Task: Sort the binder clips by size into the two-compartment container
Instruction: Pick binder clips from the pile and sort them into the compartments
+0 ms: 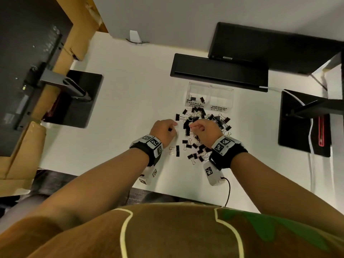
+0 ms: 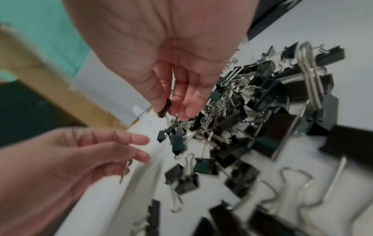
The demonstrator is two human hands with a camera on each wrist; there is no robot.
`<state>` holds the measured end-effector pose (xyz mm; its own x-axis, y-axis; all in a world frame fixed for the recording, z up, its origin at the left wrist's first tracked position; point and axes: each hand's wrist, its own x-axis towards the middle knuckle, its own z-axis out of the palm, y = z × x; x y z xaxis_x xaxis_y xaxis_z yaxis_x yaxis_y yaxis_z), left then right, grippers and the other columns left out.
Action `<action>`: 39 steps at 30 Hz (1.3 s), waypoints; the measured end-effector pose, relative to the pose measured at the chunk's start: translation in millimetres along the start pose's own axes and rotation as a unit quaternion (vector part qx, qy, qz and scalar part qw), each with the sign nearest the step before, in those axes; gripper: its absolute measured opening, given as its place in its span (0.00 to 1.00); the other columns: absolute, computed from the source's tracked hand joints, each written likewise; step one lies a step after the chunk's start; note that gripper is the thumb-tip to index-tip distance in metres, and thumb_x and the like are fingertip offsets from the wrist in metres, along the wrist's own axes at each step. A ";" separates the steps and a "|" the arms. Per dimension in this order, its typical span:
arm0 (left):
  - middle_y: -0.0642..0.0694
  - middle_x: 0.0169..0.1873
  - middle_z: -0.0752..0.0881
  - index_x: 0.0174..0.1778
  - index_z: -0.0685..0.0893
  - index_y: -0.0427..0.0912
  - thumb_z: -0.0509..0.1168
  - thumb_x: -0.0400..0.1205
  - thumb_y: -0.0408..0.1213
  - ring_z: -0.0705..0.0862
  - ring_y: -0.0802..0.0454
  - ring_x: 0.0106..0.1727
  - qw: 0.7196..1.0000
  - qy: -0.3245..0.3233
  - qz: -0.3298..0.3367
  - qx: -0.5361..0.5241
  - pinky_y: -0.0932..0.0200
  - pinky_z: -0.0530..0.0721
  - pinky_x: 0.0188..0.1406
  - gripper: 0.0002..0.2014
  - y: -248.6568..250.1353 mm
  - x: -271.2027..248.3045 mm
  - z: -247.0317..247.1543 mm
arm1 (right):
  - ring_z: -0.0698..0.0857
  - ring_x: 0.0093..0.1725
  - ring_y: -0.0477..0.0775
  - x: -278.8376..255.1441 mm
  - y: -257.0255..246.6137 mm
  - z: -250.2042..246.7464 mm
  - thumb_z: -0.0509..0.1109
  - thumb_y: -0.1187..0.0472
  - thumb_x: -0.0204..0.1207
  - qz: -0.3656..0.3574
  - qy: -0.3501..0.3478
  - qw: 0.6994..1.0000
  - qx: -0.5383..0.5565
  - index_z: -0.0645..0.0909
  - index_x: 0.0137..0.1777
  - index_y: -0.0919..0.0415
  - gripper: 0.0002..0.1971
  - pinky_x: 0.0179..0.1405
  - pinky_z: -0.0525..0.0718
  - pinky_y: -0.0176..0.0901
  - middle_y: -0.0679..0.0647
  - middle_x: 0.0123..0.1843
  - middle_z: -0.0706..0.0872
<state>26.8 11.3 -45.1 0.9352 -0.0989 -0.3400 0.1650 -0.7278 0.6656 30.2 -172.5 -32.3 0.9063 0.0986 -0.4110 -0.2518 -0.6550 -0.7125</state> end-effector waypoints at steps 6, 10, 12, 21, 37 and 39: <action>0.51 0.38 0.84 0.54 0.85 0.44 0.57 0.84 0.37 0.81 0.54 0.40 0.998 -0.017 -0.034 -0.053 0.67 0.74 0.37 0.11 10.1 2.4 -2.2 | 0.81 0.32 0.54 -0.4 -9.2 -10.1 0.63 0.67 0.78 0.142 -0.061 0.953 0.262 0.80 0.43 0.67 0.06 0.30 0.82 0.42 0.59 0.35 0.81; 0.51 0.32 0.80 0.49 0.85 0.42 0.51 0.83 0.31 0.79 0.51 0.34 0.994 -0.061 -0.053 -0.068 0.60 0.79 0.36 0.16 10.6 0.7 -0.6 | 0.80 0.36 0.50 -9.8 -4.2 1.4 0.68 0.59 0.75 0.041 -0.078 0.996 0.004 0.81 0.39 0.60 0.06 0.35 0.78 0.38 0.52 0.37 0.83; 0.50 0.31 0.79 0.46 0.85 0.42 0.49 0.82 0.29 0.78 0.49 0.34 0.994 -0.080 -0.043 -0.055 0.59 0.76 0.35 0.17 10.3 -0.9 -1.0 | 0.81 0.43 0.50 -17.2 -1.9 9.9 0.68 0.60 0.75 -0.001 -0.082 0.989 -0.124 0.81 0.44 0.59 0.03 0.41 0.78 0.39 0.51 0.44 0.82; 0.50 0.41 0.80 0.58 0.82 0.50 0.61 0.81 0.36 0.79 0.51 0.43 0.953 -0.209 0.089 0.199 0.60 0.77 0.43 0.11 3.9 -15.0 -3.1 | 0.78 0.64 0.58 -18.2 4.6 26.5 0.63 0.55 0.81 -0.106 -0.098 0.922 -0.358 0.73 0.66 0.64 0.17 0.62 0.77 0.49 0.59 0.64 0.78; 0.36 0.52 0.82 0.58 0.71 0.34 0.56 0.85 0.38 0.79 0.41 0.50 0.943 -0.176 0.103 0.261 0.52 0.77 0.45 0.11 5.2 -6.8 3.6 | 0.76 0.33 0.48 0.0 -12.6 -19.7 0.58 0.59 0.82 -0.058 0.037 0.986 -0.152 0.76 0.43 0.63 0.10 0.31 0.74 0.37 0.50 0.39 0.77; 0.36 0.50 0.81 0.55 0.71 0.35 0.55 0.85 0.37 0.77 0.45 0.43 0.953 -0.167 0.094 0.236 0.54 0.75 0.42 0.09 4.8 -6.1 3.1 | 0.78 0.36 0.44 12.8 -24.3 -35.6 0.58 0.58 0.82 -0.041 0.078 0.992 -0.092 0.77 0.45 0.61 0.09 0.32 0.75 0.32 0.49 0.42 0.79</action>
<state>20.9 6.3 -41.9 0.7690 -0.4113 -0.4893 -0.2286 -0.8918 0.3904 59.9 -182.0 0.0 0.9662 0.0486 -0.2530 -0.1229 -0.7761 -0.6186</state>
